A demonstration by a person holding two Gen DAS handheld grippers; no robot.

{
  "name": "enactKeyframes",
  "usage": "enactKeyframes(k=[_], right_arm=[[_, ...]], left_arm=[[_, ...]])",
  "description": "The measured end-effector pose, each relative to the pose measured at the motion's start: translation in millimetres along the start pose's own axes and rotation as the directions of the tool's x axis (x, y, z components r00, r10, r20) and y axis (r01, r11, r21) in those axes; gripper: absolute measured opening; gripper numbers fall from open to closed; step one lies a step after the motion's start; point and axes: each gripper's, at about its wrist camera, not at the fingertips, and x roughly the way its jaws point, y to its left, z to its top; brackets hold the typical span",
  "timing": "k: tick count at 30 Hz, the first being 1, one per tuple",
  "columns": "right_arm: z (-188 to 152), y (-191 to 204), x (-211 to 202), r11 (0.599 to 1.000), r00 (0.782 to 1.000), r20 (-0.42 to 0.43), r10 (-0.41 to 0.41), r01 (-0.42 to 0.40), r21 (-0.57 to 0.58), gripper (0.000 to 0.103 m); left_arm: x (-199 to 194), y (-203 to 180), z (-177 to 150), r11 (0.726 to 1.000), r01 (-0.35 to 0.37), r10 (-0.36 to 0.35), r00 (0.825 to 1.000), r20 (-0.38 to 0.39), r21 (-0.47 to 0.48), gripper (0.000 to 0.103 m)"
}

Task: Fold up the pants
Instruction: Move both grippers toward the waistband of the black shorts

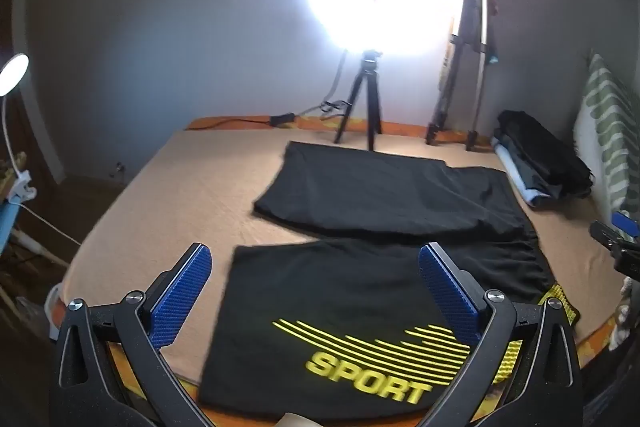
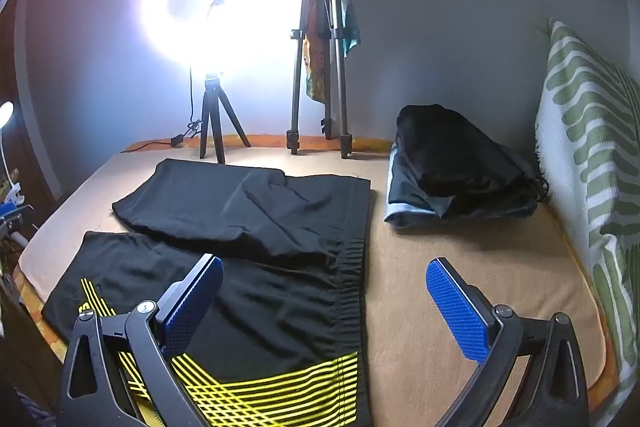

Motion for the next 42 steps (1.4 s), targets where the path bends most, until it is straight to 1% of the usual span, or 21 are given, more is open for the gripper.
enactKeyframes(k=[2, 4, 7, 11, 12, 13, 15, 17, 19, 21, 23, 26, 27, 29, 30, 32, 34, 36, 38, 42], right_arm=[[2, -4, 5, 1.000, 1.000, -0.001, 0.017, -0.017, 0.001, 0.103], [5, -8, 9, 1.000, 1.000, 0.002, 0.031, -0.031, -0.004, 0.103], [13, -14, 16, 1.000, 1.000, 0.001, 0.018, -0.018, -0.006, 0.103], [28, -20, 23, 0.999, 1.000, 0.004, 0.005, -0.005, -0.032, 0.102], [30, -21, 24, 0.999, 1.000, 0.004, 0.010, -0.010, -0.042, 0.101], [33, -22, 26, 0.999, 1.000, 0.002, 0.010, -0.010, -0.046, 0.101], [39, -27, 33, 0.999, 1.000, -0.010, 0.020, -0.020, -0.028, 0.100], [42, -35, 43, 0.998, 0.998, -0.031, 0.063, -0.062, 0.013, 0.094], [47, -41, 52, 0.994, 0.993, -0.051, 0.102, -0.100, 0.052, 0.088], [54, -45, 62, 0.987, 0.988, -0.052, 0.145, -0.141, 0.079, 0.084], [62, -48, 69, 0.986, 0.985, -0.068, 0.157, -0.154, 0.058, 0.082], [78, -48, 88, 0.988, 0.982, -0.112, 0.150, -0.153, -0.015, 0.080], [79, -48, 100, 0.988, 0.976, -0.170, 0.138, -0.147, -0.038, 0.080], [84, -47, 120, 0.986, 0.967, -0.223, 0.120, -0.143, -0.088, 0.078], [87, -47, 133, 0.981, 0.960, -0.246, 0.131, -0.161, -0.107, 0.076], [94, -42, 151, 0.973, 0.952, -0.270, 0.142, -0.184, -0.140, 0.071], [99, -37, 173, 0.962, 0.940, -0.305, 0.151, -0.211, -0.172, 0.071], [103, -32, 194, 0.950, 0.929, -0.333, 0.160, -0.236, -0.202, 0.071], [107, -30, 219, 0.941, 0.913, -0.367, 0.178, -0.267, -0.209, 0.069], [111, -36, 258, 0.939, 0.880, -0.419, 0.223, -0.309, -0.150, 0.069]], left_arm=[[4, 10, 2, 1.000, -0.023, 0.023, 1.000, 0.017, 0.000, 0.103], [12, 18, 4, 1.000, -0.024, 0.024, 1.000, 0.011, -0.009, 0.101], [28, 33, 6, 0.998, 0.011, -0.013, 0.999, -0.040, -0.054, 0.092], [49, 49, 10, 0.990, 0.062, -0.074, 0.992, -0.100, -0.126, 0.085], [54, 52, 12, 0.988, 0.069, -0.084, 0.990, -0.110, -0.135, 0.084], [57, 53, 15, 0.988, 0.069, -0.085, 0.990, -0.115, -0.135, 0.080], [64, 56, 26, 0.992, 0.058, -0.071, 0.991, -0.117, -0.114, 0.079], [72, 58, 40, 0.994, 0.051, -0.063, 0.991, -0.119, -0.096, 0.078], [83, 62, 57, 0.993, 0.065, -0.077, 0.989, -0.129, -0.100, 0.078], [94, 63, 71, 0.993, 0.074, -0.085, 0.988, -0.130, -0.090, 0.078], [111, 61, 87, 0.994, 0.083, -0.092, 0.986, -0.136, -0.074, 0.078], [139, 59, 101, 0.990, 0.114, -0.127, 0.977, -0.172, -0.081, 0.078], [151, 58, 106, 0.989, 0.122, -0.137, 0.973, -0.188, -0.088, 0.078], [174, 59, 114, 0.985, 0.136, -0.155, 0.965, -0.210, -0.105, 0.077], [184, 59, 117, 0.984, 0.140, -0.161, 0.963, -0.218, -0.109, 0.076], [205, 58, 121, 0.984, 0.141, -0.164, 0.958, -0.234, -0.113, 0.075], [232, 55, 125, 0.982, 0.148, -0.173, 0.948, -0.266, -0.114, 0.075], [256, 53, 127, 0.985, 0.135, -0.161, 0.944, -0.287, -0.107, 0.075], [279, 52, 129, 0.988, 0.119, -0.143, 0.942, -0.305, -0.096, 0.074], [319, 58, 129, 0.981, 0.119, -0.164, 0.928, -0.336, -0.151, 0.074]])
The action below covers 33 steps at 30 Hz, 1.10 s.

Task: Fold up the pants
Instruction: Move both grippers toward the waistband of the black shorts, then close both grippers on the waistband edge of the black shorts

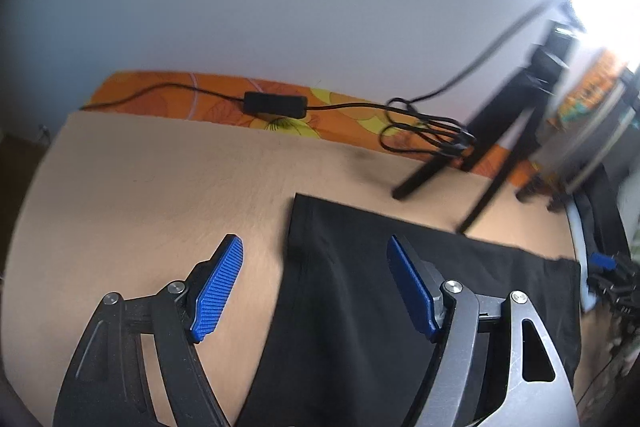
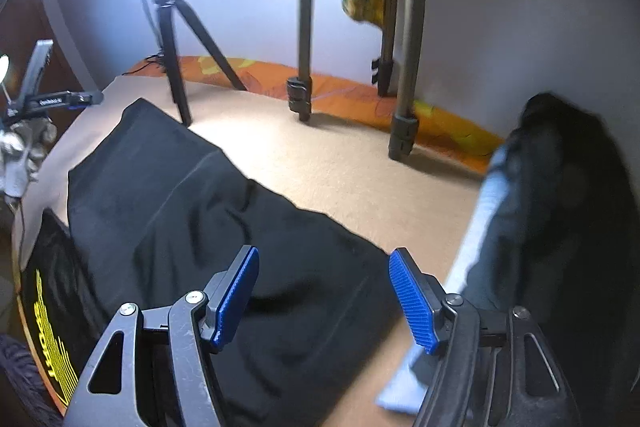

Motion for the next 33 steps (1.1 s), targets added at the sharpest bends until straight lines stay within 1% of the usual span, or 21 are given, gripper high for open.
enactKeyframes(k=[2, 5, 8, 12, 14, 15, 16, 17, 18, 19, 20, 21, 22, 24, 25, 27, 28, 29, 30, 31, 33], right_arm=[[6, -8, 14, 1.000, 1.000, -0.021, 0.009, -0.009, 0.011, 0.067], [11, -15, 30, 0.999, 0.998, -0.053, 0.041, -0.041, 0.011, 0.067], [14, -15, 41, 0.999, 0.997, -0.070, 0.045, -0.045, -0.009, 0.067], [16, -20, 53, 0.998, 0.994, -0.091, 0.064, -0.065, -0.009, 0.067], [17, -23, 58, 0.997, 0.992, -0.099, 0.074, -0.075, -0.004, 0.067], [17, -24, 59, 0.997, 0.992, -0.100, 0.079, -0.080, -0.003, 0.067], [16, -25, 60, 0.996, 0.991, -0.105, 0.087, -0.088, -0.004, 0.067], [15, -25, 62, 0.996, 0.990, -0.109, 0.086, -0.087, -0.006, 0.067], [15, -26, 63, 0.997, 0.990, -0.114, 0.080, -0.082, -0.009, 0.067], [14, -26, 65, 0.997, 0.990, -0.121, 0.078, -0.080, -0.009, 0.067], [13, -25, 64, 0.997, 0.990, -0.119, 0.077, -0.079, -0.011, 0.067], [13, -24, 64, 0.997, 0.990, -0.119, 0.076, -0.079, -0.017, 0.067], [13, -23, 64, 0.997, 0.990, -0.119, 0.073, -0.076, -0.021, 0.067], [11, -21, 64, 0.997, 0.990, -0.116, 0.074, -0.078, -0.028, 0.065], [11, -18, 64, 0.996, 0.991, -0.114, 0.075, -0.080, -0.033, 0.060], [8, -13, 61, 0.995, 0.991, -0.113, 0.077, -0.083, -0.047, 0.047], [6, -10, 59, 0.994, 0.990, -0.117, 0.085, -0.091, -0.052, 0.034], [5, -9, 58, 0.994, 0.988, -0.121, 0.092, -0.099, -0.053, 0.024], [3, -8, 56, 0.994, 0.988, -0.124, 0.092, -0.100, -0.054, 0.018], [2, -6, 54, 0.994, 0.988, -0.126, 0.086, -0.094, -0.056, 0.008], [-1, -3, 47, 0.996, 0.992, -0.110, 0.062, -0.070, -0.063, 0.004]], left_arm=[[15, 2, 5, 1.000, -0.005, 0.005, 1.000, -0.009, 0.003, 0.073], [32, 4, 10, 1.000, 0.005, -0.006, 0.999, -0.036, -0.020, 0.073], [45, 5, 12, 1.000, -0.016, 0.015, 0.999, -0.043, -0.011, 0.073], [53, 6, 10, 0.999, -0.031, 0.031, 0.998, -0.047, -0.006, 0.073], [53, 3, 8, 0.999, -0.050, 0.051, 0.998, -0.037, 0.022, 0.072], [53, 2, 8, 0.998, -0.061, 0.062, 0.998, -0.032, 0.032, 0.070], [52, 1, 7, 0.997, -0.072, 0.073, 0.997, -0.024, 0.038, 0.064], [52, 0, 6, 0.995, -0.084, 0.085, 0.996, -0.015, 0.047, 0.054], [53, -1, 6, 0.994, -0.099, 0.100, 0.995, -0.006, 0.055, 0.049], [53, -1, 5, 0.992, -0.108, 0.108, 0.994, 0.003, 0.059, 0.039], [52, -1, 5, 0.993, -0.106, 0.106, 0.994, 0.011, 0.059, 0.028], [52, 0, 5, 0.993, -0.100, 0.100, 0.995, 0.015, 0.058, 0.021], [51, 0, 4, 0.994, -0.091, 0.090, 0.996, 0.019, 0.059, 0.011], [51, -2, 2, 0.994, -0.084, 0.083, 0.996, 0.024, 0.068, 0.007], [50, -4, 2, 0.993, -0.085, 0.083, 0.996, 0.028, 0.078, 0.005], [51, -5, 0, 0.994, -0.071, 0.069, 0.997, 0.031, 0.084, 0.003], [50, -5, 0, 0.995, -0.063, 0.061, 0.998, 0.032, 0.081, 0.003], [52, -5, 2, 0.996, -0.054, 0.052, 0.998, 0.033, 0.074, 0.003], [49, -3, 2, 0.997, -0.044, 0.042, 0.998, 0.037, 0.065, 0.003], [45, -1, 2, 0.998, -0.037, 0.034, 0.998, 0.045, 0.056, 0.003], [35, 3, 2, 0.999, -0.019, 0.017, 0.998, 0.063, 0.041, 0.003]])
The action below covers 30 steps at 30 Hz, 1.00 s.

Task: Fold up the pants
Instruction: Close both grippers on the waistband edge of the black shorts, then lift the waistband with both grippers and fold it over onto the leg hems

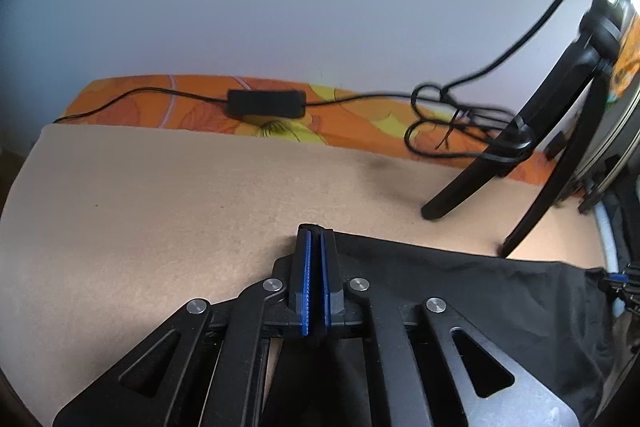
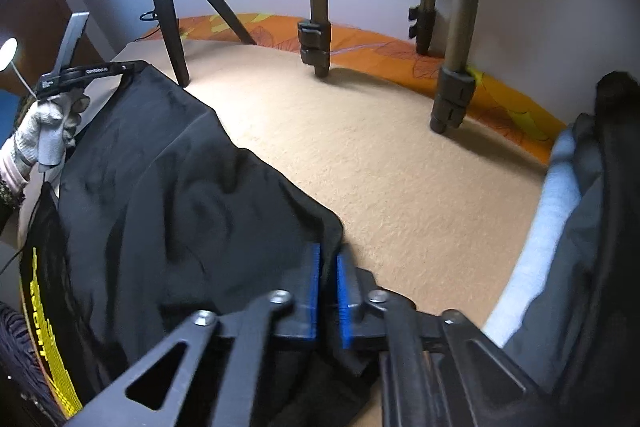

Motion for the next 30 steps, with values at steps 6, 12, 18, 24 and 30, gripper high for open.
enactKeyframes(k=[6, 12, 18, 24, 30], right_arm=[[1, 9, -36, 0.999, 0.997, 0.081, -0.018, 0.015, 0.029, 0.001], [-11, 32, -79, 0.999, 0.990, 0.132, -0.040, 0.037, 0.025, 0.000], [-38, 57, -130, 0.999, 0.981, 0.186, -0.051, 0.047, 0.025, 0.000], [-85, 102, -163, 0.999, 0.978, 0.201, -0.052, 0.051, 0.012, 0.000], [-145, 144, -174, 0.999, 0.985, 0.165, -0.044, 0.049, -0.025, 0.000]], left_arm=[[-32, 5, 1, 0.999, 0.037, -0.036, 0.998, 0.042, -0.010, 0.003], [-86, 5, -11, 0.998, 0.061, -0.062, 0.993, 0.100, 0.005, 0.003], [-134, 7, -36, 0.997, 0.075, -0.076, 0.985, 0.153, 0.011, 0.003], [-187, 13, -89, 0.997, 0.071, -0.076, 0.982, 0.175, 0.037, 0.003], [-219, 15, -158, 0.995, 0.051, -0.063, 0.988, 0.140, 0.086, 0.003]])
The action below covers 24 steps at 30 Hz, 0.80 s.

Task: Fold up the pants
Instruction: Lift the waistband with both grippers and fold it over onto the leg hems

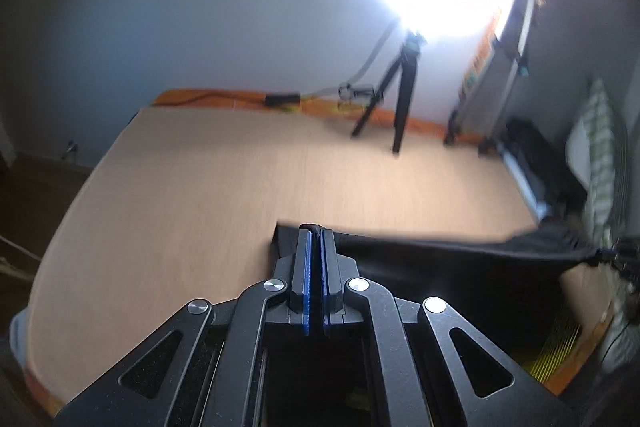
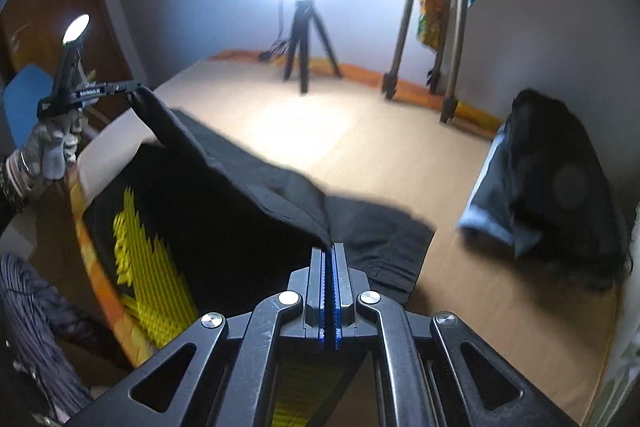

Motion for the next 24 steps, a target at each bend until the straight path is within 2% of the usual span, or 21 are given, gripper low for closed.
enactKeyframes(k=[4, 9, 14, 18, 22, 24], right_arm=[[-40, 17, 6, 1.000, 0.998, -0.055, 0.001, -0.002, -0.008, 0.000], [-69, 32, 21, 0.999, 0.994, -0.105, -0.018, 0.015, -0.035, 0.000], [-79, 40, 21, 0.999, 0.995, -0.099, -0.032, 0.028, -0.045, 0.000], [-83, 50, 8, 0.996, 0.995, -0.090, -0.039, 0.032, -0.083, 0.000], [-94, 61, 5, 0.990, 0.993, -0.104, -0.054, 0.040, -0.138, 0.000], [-101, 63, 9, 0.988, 0.991, -0.119, -0.061, 0.043, -0.150, 0.000]], left_arm=[[-6, 0, -42, 1.000, -0.009, 0.011, 0.998, -0.059, 0.023, 0.003], [-4, 4, -79, 1.000, -0.021, 0.021, 0.995, -0.101, 0.005, 0.003], [-12, 9, -101, 1.000, -0.023, 0.022, 0.995, -0.101, -0.010, 0.003], [-21, 5, -112, 0.999, -0.022, 0.024, 0.995, -0.100, 0.027, 0.003], [-28, 7, -131, 0.999, 0.015, -0.009, 0.987, -0.158, 0.038, 0.003], [-33, 7, -138, 0.999, 0.009, 0.000, 0.986, -0.169, 0.049, 0.003]])
